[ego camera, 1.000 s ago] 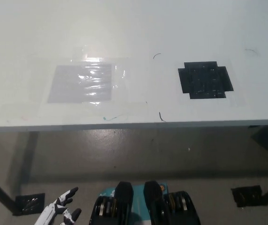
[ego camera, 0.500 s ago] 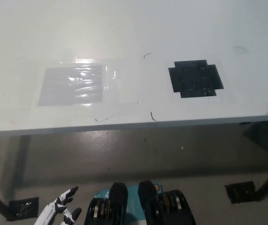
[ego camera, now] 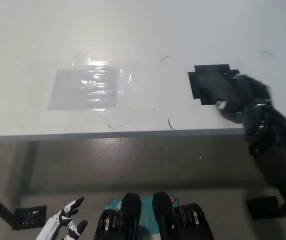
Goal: A whiteboard eraser is kept on the black marked spot on the table infront of the robot and the robot uses its right hand to swipe it back and forth on the table twice to clean it
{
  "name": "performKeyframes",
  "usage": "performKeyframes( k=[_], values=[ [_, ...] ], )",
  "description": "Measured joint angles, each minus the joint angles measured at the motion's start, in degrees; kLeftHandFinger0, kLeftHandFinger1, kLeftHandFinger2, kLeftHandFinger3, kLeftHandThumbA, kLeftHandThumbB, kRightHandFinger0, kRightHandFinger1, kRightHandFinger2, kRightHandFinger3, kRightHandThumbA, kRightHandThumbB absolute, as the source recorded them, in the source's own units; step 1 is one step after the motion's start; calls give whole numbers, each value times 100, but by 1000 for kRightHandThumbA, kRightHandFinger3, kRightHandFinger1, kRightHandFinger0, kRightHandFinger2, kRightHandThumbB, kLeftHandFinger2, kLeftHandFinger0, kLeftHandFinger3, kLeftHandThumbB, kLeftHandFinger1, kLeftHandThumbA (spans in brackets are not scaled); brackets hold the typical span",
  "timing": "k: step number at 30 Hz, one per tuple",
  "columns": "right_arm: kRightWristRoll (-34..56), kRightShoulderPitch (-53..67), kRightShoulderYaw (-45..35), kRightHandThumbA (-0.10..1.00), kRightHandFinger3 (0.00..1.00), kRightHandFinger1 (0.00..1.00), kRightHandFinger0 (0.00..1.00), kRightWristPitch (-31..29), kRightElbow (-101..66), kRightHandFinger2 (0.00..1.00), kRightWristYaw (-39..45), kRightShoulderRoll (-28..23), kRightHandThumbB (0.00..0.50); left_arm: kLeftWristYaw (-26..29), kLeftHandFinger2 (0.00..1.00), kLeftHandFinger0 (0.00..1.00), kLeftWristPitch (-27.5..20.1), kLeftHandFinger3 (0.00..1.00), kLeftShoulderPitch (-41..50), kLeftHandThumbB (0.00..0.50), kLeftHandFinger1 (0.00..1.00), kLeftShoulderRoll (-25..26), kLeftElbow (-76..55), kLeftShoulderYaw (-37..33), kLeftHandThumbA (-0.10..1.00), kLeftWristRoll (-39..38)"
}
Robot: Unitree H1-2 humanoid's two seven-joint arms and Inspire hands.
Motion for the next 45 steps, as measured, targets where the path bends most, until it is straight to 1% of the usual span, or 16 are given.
performKeyframes(
  k=[2,5,10,12,14,15,17,18,19,21,24,31,34,38,41,45],
  values=[
    [-52,0,0,243,172,386,35,-1,-34,566,67,54,105,0,1000,1000,0,1000,4,421,1000,0,-8,0,775,1],
    [-78,0,-2,208,135,427,30,-5,-36,652,129,49,97,0,1000,1000,0,1000,9,423,1000,1,-10,0,777,2],
    [-133,6,-4,170,312,486,95,-28,9,713,189,20,93,-1,1000,1000,0,1000,4,422,1000,0,-21,0,773,7],
    [-155,5,-2,121,338,484,107,-34,28,702,194,6,92,-1,1000,1000,0,1000,3,422,1000,0,-23,-1,776,8],
    [-176,-4,0,127,255,349,6,-52,79,580,192,-8,99,-1,1000,1000,0,1000,5,424,1000,1,-24,0,776,10],
    [-184,-10,0,154,258,343,20,-76,108,564,189,-14,108,-1,1000,1000,0,1000,5,423,1000,1,-26,0,775,11],
    [-183,-11,3,456,728,569,348,-105,138,688,180,-32,192,-1,1000,1000,1,1000,5,421,1000,1,-33,1,773,11],
    [-181,-16,0,733,1000,794,617,-129,190,901,170,-57,286,-1,1000,1000,1,1000,5,422,1000,1,-39,1,772,11],
    [-180,-21,-2,814,1000,1000,794,-134,207,1000,166,-63,352,-1,1000,1000,1,1000,5,422,1000,1,-41,1,772,11],
    [-155,-41,-16,851,1000,1000,1000,-140,261,1000,178,-115,443,-2,1000,1000,4,1000,5,416,1000,1,-46,1,765,11],
    [-18,30,-197,945,1000,1000,1000,-136,37,1000,268,-222,500,-2,1000,1000,3,1000,8,418,1000,3,-45,2,766,10],
    [514,271,-901,1000,1000,1000,1000,-205,-1294,1000,452,-390,500,-2,1000,1000,3,1000,-5,422,1000,-1,-37,1,769,12],
    [736,271,-1169,1000,1000,1000,1000,-266,-1849,1000,475,-390,468,-2,1000,1000,5,1000,-46,424,1000,-2,-37,1,765,12],
    [1080,271,-1520,1000,1000,1000,1000,-257,-2754,1000,543,-375,500,-2,1000,1000,17,1000,-65,422,1000,-7,-35,1,761,12],
    [1336,270,-1782,1000,1000,1000,1000,-256,-3300,1000,549,-314,397,-2,1000,1000,29,1000,-65,423,1000,-7,-31,2,761,11],
    [1569,270,-2011,1000,1000,1000,1000,-264,-3834,1000,543,-263,400,-2,1000,1000,40,1000,-65,421,1000,-8,-20,2,763,11]
  ],
)
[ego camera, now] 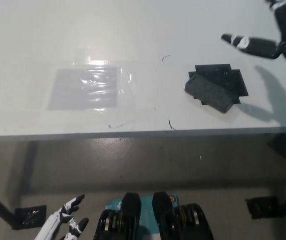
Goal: A whiteboard eraser is kept on the black marked spot on the table infront of the robot and the robot uses its right hand to swipe it back and forth on the table twice to clean it
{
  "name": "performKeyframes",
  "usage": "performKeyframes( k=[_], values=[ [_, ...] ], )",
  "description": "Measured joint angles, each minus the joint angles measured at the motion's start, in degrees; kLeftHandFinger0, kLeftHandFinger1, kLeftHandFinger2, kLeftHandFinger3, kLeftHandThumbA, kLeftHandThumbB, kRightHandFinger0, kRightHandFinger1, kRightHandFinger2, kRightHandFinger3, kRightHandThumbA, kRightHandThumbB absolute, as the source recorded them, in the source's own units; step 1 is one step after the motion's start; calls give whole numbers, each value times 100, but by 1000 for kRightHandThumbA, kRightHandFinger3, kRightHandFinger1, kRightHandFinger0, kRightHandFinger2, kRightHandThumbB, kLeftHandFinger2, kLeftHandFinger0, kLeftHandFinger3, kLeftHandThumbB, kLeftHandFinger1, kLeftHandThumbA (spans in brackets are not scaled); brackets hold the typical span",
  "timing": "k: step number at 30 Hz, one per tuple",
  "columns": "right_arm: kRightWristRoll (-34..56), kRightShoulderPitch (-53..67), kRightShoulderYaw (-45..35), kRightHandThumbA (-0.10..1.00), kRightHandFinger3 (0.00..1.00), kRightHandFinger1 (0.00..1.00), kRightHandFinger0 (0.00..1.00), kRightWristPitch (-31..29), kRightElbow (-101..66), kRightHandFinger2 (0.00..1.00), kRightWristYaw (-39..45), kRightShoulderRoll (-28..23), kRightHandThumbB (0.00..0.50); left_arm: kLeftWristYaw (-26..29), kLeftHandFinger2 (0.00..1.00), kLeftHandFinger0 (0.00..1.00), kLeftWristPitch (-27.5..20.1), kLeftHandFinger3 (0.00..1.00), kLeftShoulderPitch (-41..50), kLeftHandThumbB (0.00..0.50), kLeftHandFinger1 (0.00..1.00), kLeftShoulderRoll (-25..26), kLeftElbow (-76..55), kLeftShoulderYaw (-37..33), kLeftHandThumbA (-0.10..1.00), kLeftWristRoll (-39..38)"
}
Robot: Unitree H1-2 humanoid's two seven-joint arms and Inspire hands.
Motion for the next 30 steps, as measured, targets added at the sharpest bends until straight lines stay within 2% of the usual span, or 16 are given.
performKeyframes(
  k=[1,2,3,6,7,8,9,14,16,17,20,23,26,27,28,30],
  values=[
    [129,0,-111,1000,1000,1000,1000,-1,-270,1000,-3,3,390,0,1000,1000,4,1000,0,420,1000,-1,15,0,764,0],
    [194,1,-176,825,1000,1000,1000,-1,-433,1000,-7,2,422,0,1000,1000,6,1000,0,419,1000,-2,25,1,764,0],
    [252,2,-232,771,1000,1000,1000,-2,-591,1000,-12,1,408,0,1000,1000,8,1000,0,419,1000,-2,40,0,766,0],
    [392,34,-348,912,1000,1000,1000,-63,-968,1000,-38,-21,357,0,1000,1000,13,1000,-1,416,1000,-5,64,-1,783,0],
    [471,107,-401,890,1000,1000,1000,-125,-1183,1000,-62,-45,350,0,1000,1000,15,1000,-4,416,1000,-8,68,-1,785,0],
    [492,120,-411,812,1000,1000,1000,-139,-1231,1000,-65,-50,284,0,1000,1000,15,1000,-4,416,1000,-8,68,-1,788,0],
    [653,385,-441,872,1000,1000,1000,-323,-1607,1000,-127,-90,310,0,1000,1000,20,1000,-1,415,1000,-9,73,-2,791,0],
    [908,1487,-404,912,1000,1000,1000,-766,-2239,1000,-156,-46,398,0,1000,1000,27,1000,1,413,1000,-15,78,-2,789,0],
    [970,2191,-304,888,1000,1000,1000,-948,-2486,1000,-160,33,398,0,1000,1000,27,1000,0,412,1000,-18,82,-3,789,0],
    [986,2386,-267,1000,1000,1000,1000,-985,-2547,1000,-161,63,366,0,1000,1000,27,1000,-1,409,1000,-18,83,-3,789,0],
    [1131,3702,1,1000,1000,1000,1000,-1274,-2874,1000,-160,246,324,0,1000,1000,28,1000,1,414,1000,-32,93,-6,803,-1],
    [1225,4538,116,1000,1000,1000,1000,-1500,-3043,1000,-159,280,448,0,1000,1000,28,1000,4,418,1000,-35,106,-6,811,-1],
    [1354,5041,197,1000,1000,1000,1000,-1724,-3038,1000,-156,313,365,0,1000,1000,27,1000,3,416,1000,-46,113,-11,812,-1],
    [1383,5163,215,1000,1000,1000,1000,-1806,-3016,1000,-157,338,308,0,1000,1000,27,1000,3,414,1000,-50,115,-14,815,-1],
    [1414,5305,245,1000,1000,1000,1000,-1895,-2962,1000,-157,378,327,0,1000,1000,27,1000,5,410,1000,-60,117,-18,827,-1],
    [1481,5472,289,1000,1000,1000,1000,-2109,-2693,1000,-157,496,288,0,1000,1000,26,1000,23,410,1000,-84,128,-22,843,-1]
  ],
)
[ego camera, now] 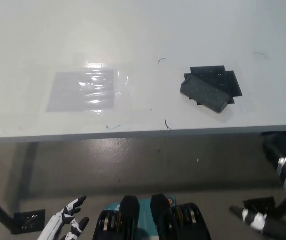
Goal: A whiteboard eraser is kept on the black marked spot on the table infront of the robot and the robot uses its right hand to swipe it back and forth on the table twice to clean it
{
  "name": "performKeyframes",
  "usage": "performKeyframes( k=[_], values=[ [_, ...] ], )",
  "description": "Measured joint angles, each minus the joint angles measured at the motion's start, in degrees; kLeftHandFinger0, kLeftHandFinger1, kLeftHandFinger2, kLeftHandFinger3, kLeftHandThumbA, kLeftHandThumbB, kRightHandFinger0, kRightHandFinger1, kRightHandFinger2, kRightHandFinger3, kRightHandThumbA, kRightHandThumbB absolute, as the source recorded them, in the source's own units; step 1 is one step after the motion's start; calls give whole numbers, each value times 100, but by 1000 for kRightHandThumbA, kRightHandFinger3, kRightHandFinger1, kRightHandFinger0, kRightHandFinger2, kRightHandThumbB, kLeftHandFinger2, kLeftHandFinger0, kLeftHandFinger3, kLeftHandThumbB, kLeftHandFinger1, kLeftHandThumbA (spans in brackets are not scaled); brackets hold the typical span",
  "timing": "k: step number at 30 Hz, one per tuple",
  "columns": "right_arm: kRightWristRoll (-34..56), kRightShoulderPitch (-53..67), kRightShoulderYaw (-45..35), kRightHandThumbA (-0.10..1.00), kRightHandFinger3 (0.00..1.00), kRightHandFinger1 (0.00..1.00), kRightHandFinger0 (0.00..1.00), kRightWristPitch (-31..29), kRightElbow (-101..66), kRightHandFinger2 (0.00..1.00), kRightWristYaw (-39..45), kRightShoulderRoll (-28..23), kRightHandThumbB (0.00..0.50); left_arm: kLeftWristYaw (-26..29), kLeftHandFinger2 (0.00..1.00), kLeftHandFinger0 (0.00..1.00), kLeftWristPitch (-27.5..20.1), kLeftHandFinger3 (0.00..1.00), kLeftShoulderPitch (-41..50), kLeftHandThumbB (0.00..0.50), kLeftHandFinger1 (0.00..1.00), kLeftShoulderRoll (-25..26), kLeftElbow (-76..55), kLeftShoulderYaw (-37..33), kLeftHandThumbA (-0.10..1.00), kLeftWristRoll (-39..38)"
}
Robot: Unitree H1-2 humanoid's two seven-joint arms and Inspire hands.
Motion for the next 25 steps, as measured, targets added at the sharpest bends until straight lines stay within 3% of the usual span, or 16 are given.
performKeyframes(
  k=[7,9,12,15,25],
  values=[
    [249,35,90,1000,1000,1000,1000,-509,1967,1000,52,460,280,0,1000,1000,-7,1000,66,422,1000,-62,94,-9,864,-10],
    [323,-21,119,1000,1000,1000,1000,-683,2635,1000,82,548,255,0,1000,1000,-13,1000,64,415,1000,-67,134,-6,870,-26],
    [382,-88,157,1000,1000,1000,1000,-905,3260,1000,111,629,288,1,1000,1000,-28,1000,48,430,1000,-69,196,1,868,-46],
    [427,-145,213,1000,1000,1000,1000,-1152,3697,1000,141,651,362,2,1000,1000,-46,1000,9,410,1000,-69,262,20,870,-52],
    [451,-303,409,1000,1000,1000,1000,-1857,4137,1000,197,638,356,2,1000,1000,-200,1000,-175,393,1000,-69,339,52,863,-61]
  ],
)
